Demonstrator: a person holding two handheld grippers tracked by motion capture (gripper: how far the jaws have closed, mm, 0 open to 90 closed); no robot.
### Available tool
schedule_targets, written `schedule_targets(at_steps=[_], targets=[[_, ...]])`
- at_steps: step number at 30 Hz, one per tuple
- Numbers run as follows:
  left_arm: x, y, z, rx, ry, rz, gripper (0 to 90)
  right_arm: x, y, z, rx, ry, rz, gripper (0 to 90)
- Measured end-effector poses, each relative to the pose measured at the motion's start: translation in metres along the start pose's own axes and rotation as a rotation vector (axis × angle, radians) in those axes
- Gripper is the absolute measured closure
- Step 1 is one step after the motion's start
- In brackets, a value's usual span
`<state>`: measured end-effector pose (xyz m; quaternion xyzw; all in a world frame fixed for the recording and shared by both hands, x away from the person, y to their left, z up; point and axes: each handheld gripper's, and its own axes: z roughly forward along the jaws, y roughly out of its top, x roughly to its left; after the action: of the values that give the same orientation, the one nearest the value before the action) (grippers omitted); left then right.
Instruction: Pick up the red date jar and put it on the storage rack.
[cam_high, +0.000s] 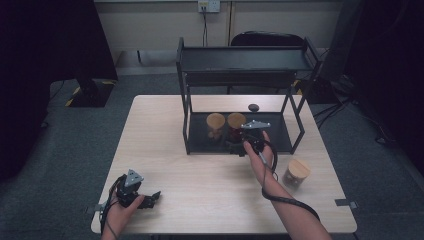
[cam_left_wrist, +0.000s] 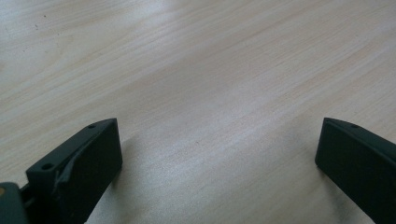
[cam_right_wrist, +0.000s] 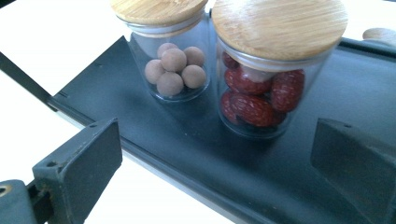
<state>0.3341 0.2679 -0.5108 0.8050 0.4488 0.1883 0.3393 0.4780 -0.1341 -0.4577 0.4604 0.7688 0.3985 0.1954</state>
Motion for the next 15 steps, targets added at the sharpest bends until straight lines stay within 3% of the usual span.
schedule_targets(at_steps=[15], targets=[[0.0, 0.0, 0.0, 0.0, 0.0, 0.0, 0.2, 0.011, -0.018, -0.014, 0.018, 0.065, -0.024, 1.6]])
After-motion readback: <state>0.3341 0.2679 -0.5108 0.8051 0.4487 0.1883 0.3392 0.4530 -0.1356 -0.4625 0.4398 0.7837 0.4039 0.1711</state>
